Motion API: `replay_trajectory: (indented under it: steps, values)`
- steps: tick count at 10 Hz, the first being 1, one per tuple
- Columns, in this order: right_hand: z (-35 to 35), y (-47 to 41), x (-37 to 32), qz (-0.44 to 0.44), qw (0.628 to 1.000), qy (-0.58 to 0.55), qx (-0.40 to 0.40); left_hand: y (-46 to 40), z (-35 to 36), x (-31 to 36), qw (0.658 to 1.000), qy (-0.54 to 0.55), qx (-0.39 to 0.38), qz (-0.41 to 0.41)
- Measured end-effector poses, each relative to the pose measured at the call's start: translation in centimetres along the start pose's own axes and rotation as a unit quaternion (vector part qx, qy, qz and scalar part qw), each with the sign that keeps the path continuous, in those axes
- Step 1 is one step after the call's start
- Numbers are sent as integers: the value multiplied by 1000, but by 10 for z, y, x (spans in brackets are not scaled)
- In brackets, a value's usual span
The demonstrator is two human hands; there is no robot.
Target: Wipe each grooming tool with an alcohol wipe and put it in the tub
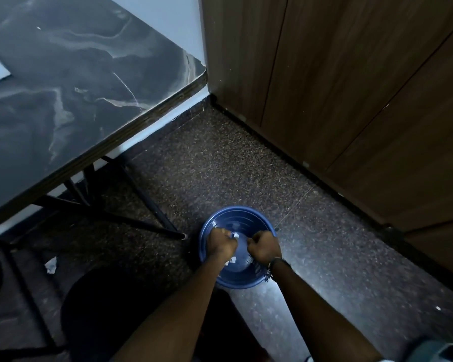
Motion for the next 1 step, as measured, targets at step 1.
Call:
replay_trajectory:
  steps: [1]
  values:
    - [3, -1, 2, 2, 1000, -11, -5, 3, -3, 1, 1000, -11, 1, 17]
Point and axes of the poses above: each hand's wrist, its own y-axis away from the middle knuckle, its own z-axis out of the palm, x = y × z, the point moved 4 cm from there along -y, towards the middle knuckle, and after that the axes turned 2 degrees about x, right-handed, at the moved point
